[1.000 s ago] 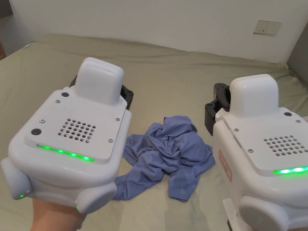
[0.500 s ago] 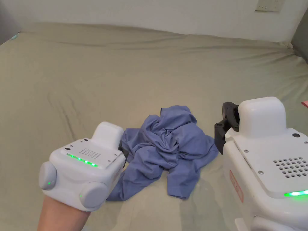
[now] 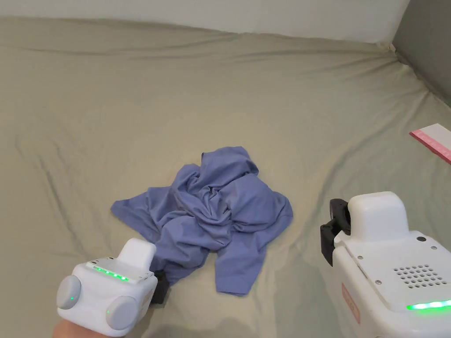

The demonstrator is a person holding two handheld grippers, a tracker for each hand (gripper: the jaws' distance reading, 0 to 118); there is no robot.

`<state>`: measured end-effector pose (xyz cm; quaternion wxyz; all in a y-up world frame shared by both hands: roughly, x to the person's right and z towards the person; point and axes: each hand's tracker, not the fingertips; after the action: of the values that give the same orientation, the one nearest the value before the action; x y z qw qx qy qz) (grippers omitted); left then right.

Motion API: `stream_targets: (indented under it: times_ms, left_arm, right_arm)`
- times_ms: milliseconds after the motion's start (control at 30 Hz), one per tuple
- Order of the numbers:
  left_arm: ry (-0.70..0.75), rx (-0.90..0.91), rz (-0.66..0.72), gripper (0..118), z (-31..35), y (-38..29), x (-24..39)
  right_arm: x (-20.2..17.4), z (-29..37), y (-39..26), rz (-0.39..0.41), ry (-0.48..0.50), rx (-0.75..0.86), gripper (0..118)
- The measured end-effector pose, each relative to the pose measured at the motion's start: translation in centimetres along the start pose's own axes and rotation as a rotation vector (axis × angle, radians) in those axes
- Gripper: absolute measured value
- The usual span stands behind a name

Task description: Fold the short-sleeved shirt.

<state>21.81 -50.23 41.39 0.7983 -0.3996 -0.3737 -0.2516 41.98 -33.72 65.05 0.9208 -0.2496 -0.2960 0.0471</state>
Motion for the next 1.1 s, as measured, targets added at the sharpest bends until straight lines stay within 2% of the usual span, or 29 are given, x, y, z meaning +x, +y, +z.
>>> stream_targets:
  times_ms: [33,67,167,233,267,300,333,433,467,533,633,767,800,833,867,900,933,1000,1100]
  left_arm:
    - [-0.036,0.003,-0.022,33,0.2,0.1,0.1]
    - [-0.081,0.013,-0.008,10,0.3,0.1,0.0]
    - [-0.058,0.048,0.043,10,1.6,0.4,-0.6]
    - [-0.103,0.112,0.171,10,3.6,0.8,-2.3]
    - [-0.122,0.137,0.2,10,4.5,1.1,-3.1]
    - [-0.126,0.165,0.219,10,5.7,1.3,-3.9]
    - [-0.124,0.2,0.236,10,7.0,1.4,-4.7]
    - [-0.155,0.259,0.314,10,9.7,1.5,-6.9]
    - [-0.167,0.269,0.339,10,10.3,1.3,-7.6]
    - [-0.163,0.267,0.354,10,10.9,0.9,-8.4]
    - [-0.141,0.258,0.357,10,10.8,-0.1,-9.1]
    - [-0.12,0.21,0.384,10,9.3,-1.4,-9.7]
    - [-0.114,0.204,0.392,10,8.9,-1.8,-9.8]
    - [-0.111,0.196,0.399,10,8.6,-2.0,-9.9]
    - [-0.107,0.195,0.405,10,8.3,-2.2,-10.0]
    - [-0.099,0.195,0.414,10,8.1,-2.3,-10.1]
    - [-0.09,0.196,0.417,10,7.9,-2.4,-10.1]
    - [-0.077,0.203,0.422,10,8.1,-2.1,-10.5]
    - [-0.069,0.263,0.443,10,9.8,-1.2,-11.5]
  right_arm:
    - [0.0,-0.4,-0.1,0.0,0.004,-0.016,2]
    - [-0.1,-0.9,-0.2,0.0,0.008,-0.03,2]
    - [-0.2,-2.7,-0.2,0.008,0.038,-0.073,2]
    - [-0.5,-4.6,-0.2,0.022,0.059,-0.109,4]
    - [-0.6,-5.7,-0.3,0.026,0.071,-0.133,17]
    - [-0.8,-7.2,-0.4,0.031,0.086,-0.177,38]
    - [-1.0,-8.8,-0.6,0.018,0.107,-0.204,70]
    - [-1.7,-14.7,-1.9,-0.018,0.157,-0.359,94]
    - [-2.2,-16.8,-2.5,-0.029,0.171,-0.407,106]
    - [-2.8,-20.4,-3.6,-0.055,0.171,-0.47,106]
    - [-3.8,-24.8,-5.0,-0.027,0.14,-0.513,106]
    - [-4.9,-26.9,-5.9,-0.012,0.162,-0.525,103]
    - [-4.8,-26.6,-5.7,-0.022,0.174,-0.504,98]
    - [-4.6,-26.3,-5.5,-0.041,0.202,-0.491,84]
    - [-4.6,-26.1,-5.3,-0.067,0.259,-0.49,59]
    - [-4.8,-25.7,-5.1,-0.064,0.26,-0.476,27]
    - [-5.2,-25.3,-4.9,-0.035,0.277,-0.456,9]
    - [-5.2,-24.5,-4.7,0.057,0.233,-0.44,9]
    - [-3.6,-21.6,-2.8,-0.004,0.235,-0.346,9]
